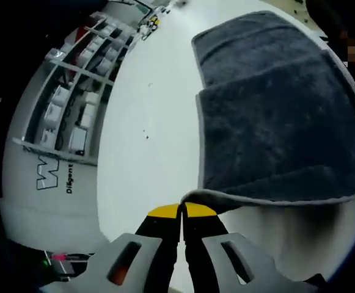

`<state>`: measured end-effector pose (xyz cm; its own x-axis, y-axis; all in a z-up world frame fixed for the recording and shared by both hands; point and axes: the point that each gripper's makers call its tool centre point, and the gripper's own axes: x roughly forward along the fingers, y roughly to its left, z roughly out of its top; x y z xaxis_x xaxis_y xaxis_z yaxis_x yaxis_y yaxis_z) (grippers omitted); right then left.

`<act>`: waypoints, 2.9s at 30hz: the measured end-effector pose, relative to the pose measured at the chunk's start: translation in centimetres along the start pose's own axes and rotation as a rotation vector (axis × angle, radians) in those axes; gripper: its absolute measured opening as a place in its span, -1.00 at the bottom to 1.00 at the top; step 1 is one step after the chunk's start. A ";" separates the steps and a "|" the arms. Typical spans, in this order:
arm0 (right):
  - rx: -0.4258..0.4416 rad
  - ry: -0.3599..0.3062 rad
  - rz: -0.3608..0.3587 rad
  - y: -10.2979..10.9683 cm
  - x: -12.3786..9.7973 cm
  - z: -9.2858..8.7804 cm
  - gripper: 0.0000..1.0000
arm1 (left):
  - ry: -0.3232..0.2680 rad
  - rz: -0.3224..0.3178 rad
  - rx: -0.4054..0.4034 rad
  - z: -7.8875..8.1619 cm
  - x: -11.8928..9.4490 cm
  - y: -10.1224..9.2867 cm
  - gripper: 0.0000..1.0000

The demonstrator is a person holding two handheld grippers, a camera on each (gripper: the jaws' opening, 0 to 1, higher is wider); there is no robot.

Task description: Open the folded towel by lifting each exposed corner and separating the folded layers until the towel lies flat within the target outline without major curled edges

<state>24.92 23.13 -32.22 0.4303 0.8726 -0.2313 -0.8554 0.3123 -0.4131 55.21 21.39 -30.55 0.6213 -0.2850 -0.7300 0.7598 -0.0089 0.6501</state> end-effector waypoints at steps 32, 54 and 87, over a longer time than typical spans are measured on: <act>-0.146 0.088 0.157 6.1 13.2 2.3 -1.00 | 0.215 -0.016 0.062 -10.7 -1.6 -3.2 -0.99; -0.210 0.117 0.216 9.5 18.7 2.9 -1.00 | 0.479 -0.069 0.239 -18.2 -3.1 -5.3 -0.99; -0.239 0.149 0.252 8.6 17.9 1.4 0.27 | 0.526 -0.007 0.014 -19.8 -3.4 -4.2 -0.44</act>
<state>24.82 41.95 -38.69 0.2674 0.8412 -0.4700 -0.8559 -0.0167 -0.5169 53.66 41.34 -34.98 0.6312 0.2350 -0.7391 0.7638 -0.0228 0.6450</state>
